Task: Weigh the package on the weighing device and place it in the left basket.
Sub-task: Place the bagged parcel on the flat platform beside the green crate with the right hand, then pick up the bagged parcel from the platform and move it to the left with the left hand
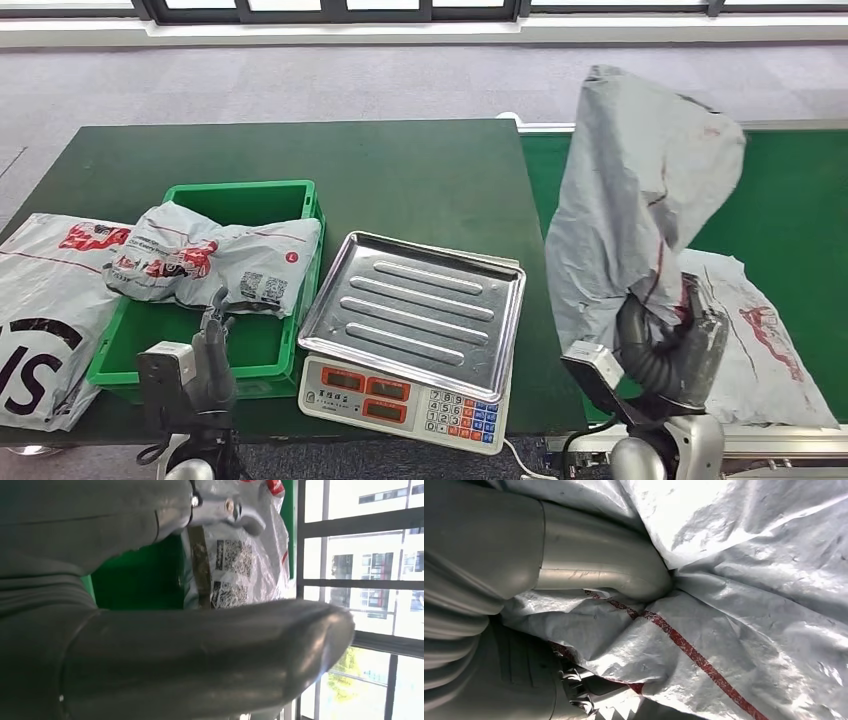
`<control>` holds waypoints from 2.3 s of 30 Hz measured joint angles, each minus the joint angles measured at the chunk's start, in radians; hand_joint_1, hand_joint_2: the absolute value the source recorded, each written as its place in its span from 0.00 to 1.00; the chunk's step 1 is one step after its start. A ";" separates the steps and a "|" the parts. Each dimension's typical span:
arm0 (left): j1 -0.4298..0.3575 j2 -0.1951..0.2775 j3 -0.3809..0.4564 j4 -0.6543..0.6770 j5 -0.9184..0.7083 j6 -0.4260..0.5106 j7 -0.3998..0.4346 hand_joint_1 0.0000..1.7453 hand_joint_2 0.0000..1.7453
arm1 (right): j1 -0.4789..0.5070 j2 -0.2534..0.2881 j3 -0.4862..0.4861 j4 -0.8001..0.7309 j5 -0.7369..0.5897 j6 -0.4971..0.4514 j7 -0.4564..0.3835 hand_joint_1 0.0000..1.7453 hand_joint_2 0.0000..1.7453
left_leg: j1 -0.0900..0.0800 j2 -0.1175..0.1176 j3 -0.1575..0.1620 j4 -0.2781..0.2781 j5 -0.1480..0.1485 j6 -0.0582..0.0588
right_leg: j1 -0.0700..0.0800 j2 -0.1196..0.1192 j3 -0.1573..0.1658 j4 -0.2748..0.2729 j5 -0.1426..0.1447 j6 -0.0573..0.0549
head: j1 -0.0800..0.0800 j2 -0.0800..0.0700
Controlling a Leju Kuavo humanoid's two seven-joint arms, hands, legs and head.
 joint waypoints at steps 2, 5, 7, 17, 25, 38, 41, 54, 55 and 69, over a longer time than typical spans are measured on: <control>-0.018 0.002 -0.013 0.024 0.001 -0.004 -0.001 0.00 0.00 | -0.042 0.015 0.064 0.058 -0.039 0.048 -0.025 1.00 1.00 | 0.000 0.000 0.003 0.000 0.002 -0.001 | 0.000 0.000 -0.001 0.000 0.001 -0.001 | 0.000 0.000; -0.049 0.005 -0.033 0.064 0.003 -0.011 -0.005 0.00 0.00 | -0.102 0.043 0.157 0.157 -0.092 0.114 -0.058 1.00 1.00 | 0.000 -0.002 0.004 0.000 0.005 -0.001 | 0.000 -0.001 -0.002 0.000 0.003 -0.001 | 0.000 0.000; -0.067 0.006 -0.043 0.086 0.006 -0.017 -0.009 0.00 0.00 | -0.133 0.059 0.211 0.217 -0.119 0.147 -0.075 1.00 1.00 | 0.000 -0.003 0.004 0.000 0.005 -0.001 | 0.000 -0.002 -0.002 0.000 0.003 -0.001 | 0.000 0.000; -0.107 0.009 -0.066 0.142 0.019 -0.031 -0.020 0.00 0.00 | -0.205 0.087 0.372 0.373 -0.196 0.236 -0.105 1.00 1.00 | -0.001 -0.007 0.003 0.000 0.006 0.001 | -0.001 -0.007 0.000 0.000 0.003 -0.001 | 0.000 0.000; -0.122 0.011 -0.069 0.160 0.028 -0.037 -0.023 0.00 0.00 | -0.215 0.090 0.425 0.423 -0.230 0.301 -0.102 0.49 1.00 | -0.001 -0.008 0.003 0.000 0.008 0.002 | -0.001 -0.009 0.000 0.000 0.004 0.000 | 0.000 0.000; -0.120 0.011 -0.069 0.147 0.018 -0.035 -0.007 0.00 0.00 | -0.259 0.087 0.442 0.486 0.247 0.106 0.290 0.00 1.00 | -0.001 -0.008 0.002 0.000 0.009 0.002 | -0.001 -0.009 0.000 0.000 0.005 0.001 | 0.000 0.000; -0.120 0.011 -0.069 0.144 0.011 -0.032 -0.003 0.00 0.00 | -0.259 0.084 0.442 0.486 0.352 0.075 0.356 0.00 1.00 | -0.001 -0.008 0.002 0.000 0.009 0.002 | -0.001 -0.009 -0.001 0.000 0.005 0.001 | 0.000 0.000; -0.113 0.013 -0.068 0.090 -0.153 0.057 -0.058 0.00 0.00 | -0.193 0.076 0.442 0.339 0.524 0.029 0.427 0.00 1.00 | -0.001 -0.007 -0.003 0.000 0.008 0.002 | -0.001 -0.009 -0.006 0.000 0.005 0.001 | 0.000 0.000; -0.112 0.013 -0.068 0.074 -0.200 0.080 -0.067 0.00 0.00 | -0.181 0.073 0.442 0.314 0.515 0.020 0.411 0.00 1.00 | -0.001 -0.007 -0.003 0.000 0.008 0.002 | -0.001 -0.008 -0.006 0.000 0.005 0.001 | 0.000 0.000; -0.097 0.017 -0.068 -0.067 -0.339 0.142 -0.071 0.00 0.00 | -0.101 0.038 0.442 0.140 0.491 -0.023 0.357 0.00 1.00 | -0.001 -0.006 -0.004 0.000 0.007 0.001 | -0.001 -0.007 -0.007 0.000 0.004 0.001 | 0.000 0.000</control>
